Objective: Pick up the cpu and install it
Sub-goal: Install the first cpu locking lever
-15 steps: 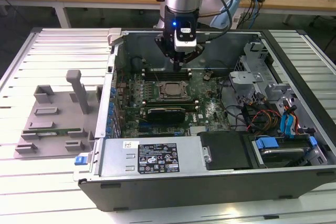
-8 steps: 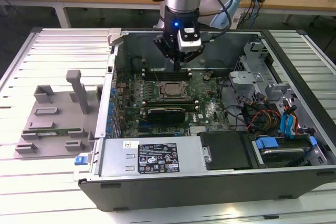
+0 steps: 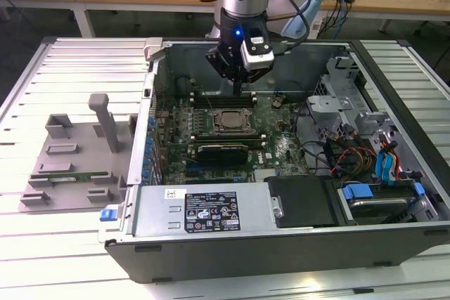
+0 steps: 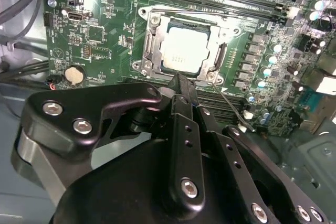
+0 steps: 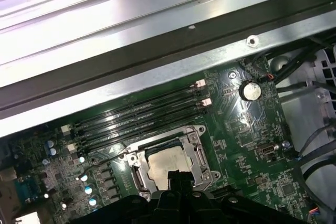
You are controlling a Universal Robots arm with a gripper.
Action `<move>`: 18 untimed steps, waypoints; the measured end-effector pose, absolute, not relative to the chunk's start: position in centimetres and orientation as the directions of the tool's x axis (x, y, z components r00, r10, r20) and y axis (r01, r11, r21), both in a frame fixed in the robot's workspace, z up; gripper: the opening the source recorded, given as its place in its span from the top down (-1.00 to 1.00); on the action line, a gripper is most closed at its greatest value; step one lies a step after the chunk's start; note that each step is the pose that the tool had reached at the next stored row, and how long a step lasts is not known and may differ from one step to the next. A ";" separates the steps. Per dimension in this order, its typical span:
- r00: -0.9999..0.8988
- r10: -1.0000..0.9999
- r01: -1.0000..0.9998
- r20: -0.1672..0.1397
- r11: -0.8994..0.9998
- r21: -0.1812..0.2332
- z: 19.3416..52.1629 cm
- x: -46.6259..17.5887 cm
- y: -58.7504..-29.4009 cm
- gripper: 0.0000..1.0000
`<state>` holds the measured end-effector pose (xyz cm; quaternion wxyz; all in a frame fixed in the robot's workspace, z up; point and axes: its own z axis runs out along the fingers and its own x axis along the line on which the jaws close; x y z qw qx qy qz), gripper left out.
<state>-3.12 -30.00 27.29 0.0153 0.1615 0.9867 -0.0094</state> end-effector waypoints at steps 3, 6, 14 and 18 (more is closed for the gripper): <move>-0.956 0.292 0.293 -0.033 0.956 -0.014 27.3 -3.1 -30.0 0.79; -0.965 0.259 0.260 -0.033 0.966 -0.014 27.3 -3.1 -30.0 0.79; -0.981 0.189 0.189 -0.033 0.982 -0.014 27.3 -3.1 -30.0 0.79; -0.987 0.154 0.155 -0.033 0.988 -0.014 27.3 -3.1 -30.0 0.79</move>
